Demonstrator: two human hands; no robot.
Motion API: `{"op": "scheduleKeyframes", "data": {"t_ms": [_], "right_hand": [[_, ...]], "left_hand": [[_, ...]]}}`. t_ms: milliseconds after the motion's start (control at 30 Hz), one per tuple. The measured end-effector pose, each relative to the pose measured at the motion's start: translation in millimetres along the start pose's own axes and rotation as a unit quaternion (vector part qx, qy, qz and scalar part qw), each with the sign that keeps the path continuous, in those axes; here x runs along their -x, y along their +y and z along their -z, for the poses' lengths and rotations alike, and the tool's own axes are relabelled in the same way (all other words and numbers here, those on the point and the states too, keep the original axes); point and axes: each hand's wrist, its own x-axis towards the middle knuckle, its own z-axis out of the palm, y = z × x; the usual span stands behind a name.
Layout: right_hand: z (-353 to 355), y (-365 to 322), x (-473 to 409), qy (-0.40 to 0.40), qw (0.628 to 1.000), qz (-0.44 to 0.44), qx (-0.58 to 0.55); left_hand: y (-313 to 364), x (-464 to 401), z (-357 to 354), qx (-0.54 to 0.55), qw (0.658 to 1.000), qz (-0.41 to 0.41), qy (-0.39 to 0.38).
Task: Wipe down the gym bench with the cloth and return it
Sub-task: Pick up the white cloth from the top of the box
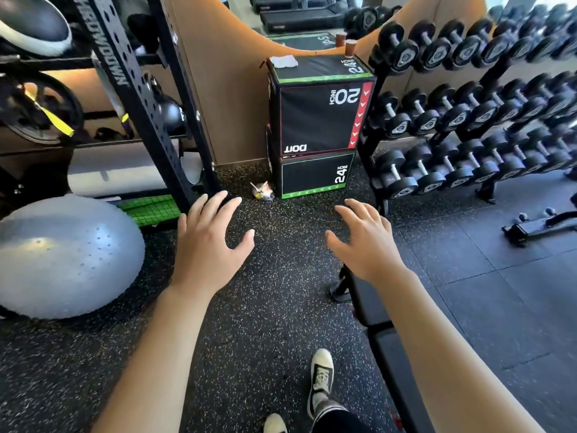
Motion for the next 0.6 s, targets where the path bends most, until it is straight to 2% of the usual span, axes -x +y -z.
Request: {"op": "scheduleKeyframes", "data": {"t_ms": [300, 600], "right_hand": [[-14.3, 47.2, -118.8, 0.0, 1.0, -0.021, -0.02], [-4.6, 125.8, -262.7, -0.003, 0.998, -0.028, -0.063]], "left_hand": [[7.0, -119.4, -55.2, -0.008, 1.0, 0.004, -0.008], [48.7, -262.5, -100.5, -0.031, 0.999, 0.01, -0.007]]}}
